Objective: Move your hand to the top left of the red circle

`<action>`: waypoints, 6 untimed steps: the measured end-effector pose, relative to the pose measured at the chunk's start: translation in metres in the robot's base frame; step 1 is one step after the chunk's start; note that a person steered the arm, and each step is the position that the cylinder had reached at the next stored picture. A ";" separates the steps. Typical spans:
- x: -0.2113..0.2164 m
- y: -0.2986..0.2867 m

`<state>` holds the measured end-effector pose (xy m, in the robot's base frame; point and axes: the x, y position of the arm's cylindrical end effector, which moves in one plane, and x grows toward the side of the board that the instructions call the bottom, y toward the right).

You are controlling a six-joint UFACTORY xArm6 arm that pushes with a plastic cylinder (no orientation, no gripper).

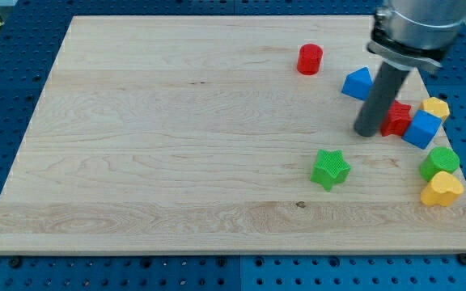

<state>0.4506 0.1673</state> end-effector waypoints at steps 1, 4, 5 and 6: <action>-0.031 -0.052; -0.217 -0.114; -0.251 -0.014; -0.248 0.104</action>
